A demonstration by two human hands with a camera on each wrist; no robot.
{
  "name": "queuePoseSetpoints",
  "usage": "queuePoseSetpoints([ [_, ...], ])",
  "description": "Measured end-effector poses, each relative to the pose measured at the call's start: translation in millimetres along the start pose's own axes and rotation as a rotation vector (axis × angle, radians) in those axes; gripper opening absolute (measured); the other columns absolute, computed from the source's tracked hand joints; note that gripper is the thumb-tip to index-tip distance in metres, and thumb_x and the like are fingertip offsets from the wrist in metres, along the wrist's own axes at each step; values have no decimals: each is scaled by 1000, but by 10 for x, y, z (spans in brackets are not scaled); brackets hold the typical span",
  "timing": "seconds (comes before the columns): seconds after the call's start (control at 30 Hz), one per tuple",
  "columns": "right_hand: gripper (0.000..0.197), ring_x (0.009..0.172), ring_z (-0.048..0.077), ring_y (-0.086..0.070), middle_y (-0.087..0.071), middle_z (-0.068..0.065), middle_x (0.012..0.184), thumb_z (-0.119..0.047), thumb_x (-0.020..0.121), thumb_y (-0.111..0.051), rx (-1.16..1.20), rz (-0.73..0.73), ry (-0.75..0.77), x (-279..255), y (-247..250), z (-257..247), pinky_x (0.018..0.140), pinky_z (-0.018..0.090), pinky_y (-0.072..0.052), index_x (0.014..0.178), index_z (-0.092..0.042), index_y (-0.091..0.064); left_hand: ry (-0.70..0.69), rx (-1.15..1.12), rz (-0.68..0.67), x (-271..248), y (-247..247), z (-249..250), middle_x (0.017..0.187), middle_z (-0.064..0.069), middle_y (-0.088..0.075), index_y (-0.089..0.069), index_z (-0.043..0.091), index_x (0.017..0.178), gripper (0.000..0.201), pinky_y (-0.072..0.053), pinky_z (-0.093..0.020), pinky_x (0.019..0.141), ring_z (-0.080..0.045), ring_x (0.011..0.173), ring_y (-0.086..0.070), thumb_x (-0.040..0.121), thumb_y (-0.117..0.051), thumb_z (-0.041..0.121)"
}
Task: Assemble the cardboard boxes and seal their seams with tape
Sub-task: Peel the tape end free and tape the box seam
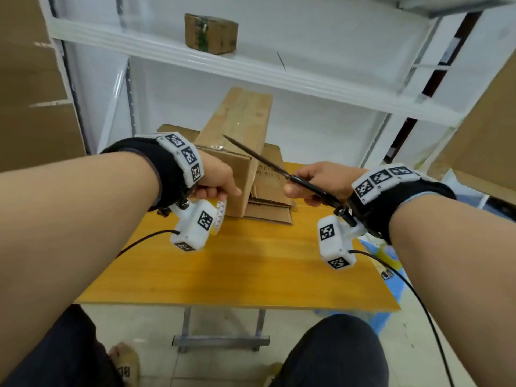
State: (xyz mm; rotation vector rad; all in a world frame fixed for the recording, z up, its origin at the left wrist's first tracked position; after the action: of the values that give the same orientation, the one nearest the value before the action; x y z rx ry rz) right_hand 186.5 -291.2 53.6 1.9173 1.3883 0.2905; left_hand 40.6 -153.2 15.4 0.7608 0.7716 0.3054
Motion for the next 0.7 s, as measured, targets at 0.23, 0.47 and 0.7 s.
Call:
queuePoseSetpoints([
  [0.23, 49, 50, 12, -43, -45, -1, 58, -51, 64, -77, -27, -73, -46, 67, -142, 22, 45, 16, -39, 84, -12, -55, -137, -320, 149, 47, 282, -152, 49, 2, -34, -45, 17, 54, 42, -16, -22, 45, -13, 40, -23, 89, -60, 36],
  [0.47, 38, 49, 12, -45, -47, 1, 59, -45, 69, -77, 54, -26, -26, 169, -199, -200, 46, 19, -41, 87, -15, -60, -307, -451, 552, -83, 568, -126, 66, 0, -56, -63, 12, 81, 9, -36, -22, 50, -13, 56, -50, 85, -67, 19],
  [0.7, 71, 49, 13, -44, -46, -4, 55, -67, 42, -87, 15, -86, -59, 292, -244, -62, 51, 23, -43, 80, -17, -55, 6, -460, 531, 163, 524, -479, 113, -14, -60, -46, 12, 129, 58, -51, -44, 88, -34, 99, -60, 80, -72, 30],
])
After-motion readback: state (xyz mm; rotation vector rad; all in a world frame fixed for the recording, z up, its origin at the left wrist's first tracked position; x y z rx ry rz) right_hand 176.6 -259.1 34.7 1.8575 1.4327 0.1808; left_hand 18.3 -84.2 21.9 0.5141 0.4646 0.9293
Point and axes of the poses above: each hand's wrist, its own x-axis towards the middle knuckle, its own y-axis out of the back of the hand, z = x × y, the point moved 9 cm from there along x, towards the middle knuckle
